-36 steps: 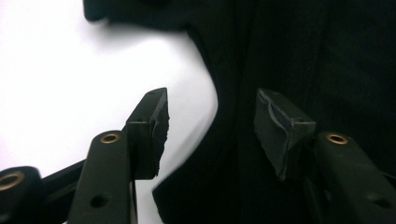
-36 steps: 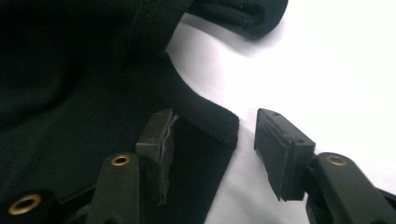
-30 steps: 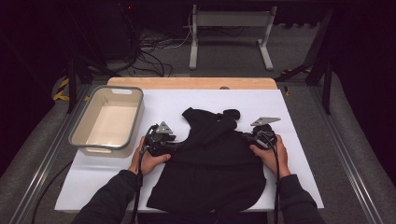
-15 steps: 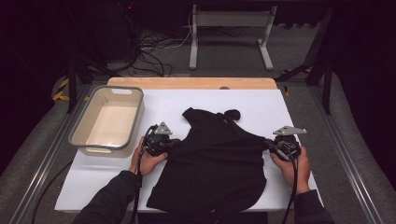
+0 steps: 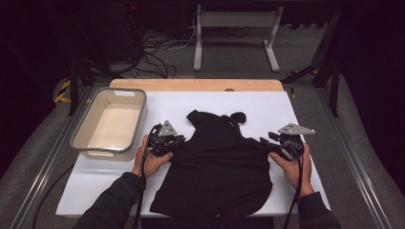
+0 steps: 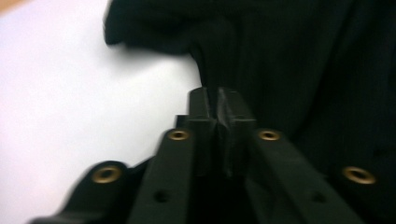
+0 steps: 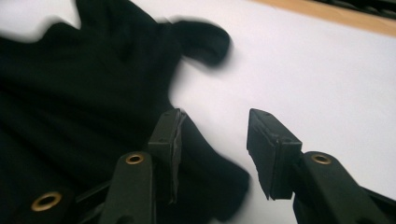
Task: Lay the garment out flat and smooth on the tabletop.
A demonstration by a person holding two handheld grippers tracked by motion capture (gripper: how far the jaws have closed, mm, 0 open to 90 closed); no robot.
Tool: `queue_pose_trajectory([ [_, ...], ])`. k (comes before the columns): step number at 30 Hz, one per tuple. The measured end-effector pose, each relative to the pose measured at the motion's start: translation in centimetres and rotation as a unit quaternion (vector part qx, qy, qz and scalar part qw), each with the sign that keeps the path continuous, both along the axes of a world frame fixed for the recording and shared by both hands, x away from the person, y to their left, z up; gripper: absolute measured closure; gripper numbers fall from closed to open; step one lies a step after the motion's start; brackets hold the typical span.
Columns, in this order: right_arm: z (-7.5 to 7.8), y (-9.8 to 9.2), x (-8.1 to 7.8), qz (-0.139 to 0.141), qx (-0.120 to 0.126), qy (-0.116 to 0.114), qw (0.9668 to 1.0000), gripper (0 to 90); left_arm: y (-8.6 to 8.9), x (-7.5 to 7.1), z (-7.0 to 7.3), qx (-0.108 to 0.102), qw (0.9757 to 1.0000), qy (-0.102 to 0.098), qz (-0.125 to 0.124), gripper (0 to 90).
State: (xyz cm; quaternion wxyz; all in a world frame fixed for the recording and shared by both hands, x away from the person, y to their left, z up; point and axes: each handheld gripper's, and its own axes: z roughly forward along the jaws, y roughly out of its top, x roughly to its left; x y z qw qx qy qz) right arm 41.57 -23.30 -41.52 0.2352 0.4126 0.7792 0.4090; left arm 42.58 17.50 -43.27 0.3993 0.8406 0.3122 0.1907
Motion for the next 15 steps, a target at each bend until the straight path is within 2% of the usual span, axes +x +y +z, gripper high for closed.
queue_pose_trajectory([
  [2, 0.4, 0.8, 0.9, 0.002, -0.01, -0.008, 0.9999, 57.2, -0.3, 0.6, 0.6, -0.019, 0.9998, -0.002, -0.004, 74.6],
  [3, 0.6, 1.3, 1.6, 0.011, -0.007, -0.005, 0.9999, 57.2, -0.5, 1.0, 0.9, -0.023, 0.9997, -0.008, -0.001, 71.2],
  [4, 0.8, 1.8, 2.3, 0.017, 0.001, -0.006, 0.9998, 56.9, -1.0, 1.5, 1.2, -0.019, 0.9996, -0.017, 0.014, 66.1],
  [5, 1.1, 2.5, 3.2, 0.02, 0.002, -0.006, 0.9998, 56.6, -1.3, 1.8, 1.4, -0.018, 0.9995, -0.019, 0.017, 61.4],
  [6, 1.3, 2.9, 3.8, 0.026, 0.006, -0.003, 0.9996, 56.6, -1.7, 2.5, 1.6, -0.016, 0.9994, -0.022, 0.02, 60.5],
  [7, 1.6, 3.7, 4.8, 0.035, 0.014, 0.003, 0.9993, 56.3, -2.1, 3.1, 1.7, -0.014, 0.9992, -0.023, 0.03, 55.4],
  [9, 2.1, 4.8, 6.2, 0.038, 0.018, 0.014, 0.999, 54.6, -2.8, 4.5, 1.8, -0.01, 0.9993, -0.008, 0.036, 50.5],
  [11, 2.2, 6.4, 8.1, 0.037, 0.016, 0.032, 0.9987, 51.5, -3.5, 6.0, 1.4, 0.003, 0.9986, -0.002, 0.054, 45.6],
  [14, 1.4, 7.7, 9.8, 0.021, 0.006, 0.046, 0.9987, 50.0, -4.0, 7.7, 0.7, 0.006, 0.9976, 0.023, 0.065, 41.4],
  [15, 0.6, 8.3, 10.5, 0.01, -0.01, 0.056, 0.9983, 49.7, -4.2, 8.1, 0.6, 0.01, 0.9971, 0.026, 0.071, 41.3],
])
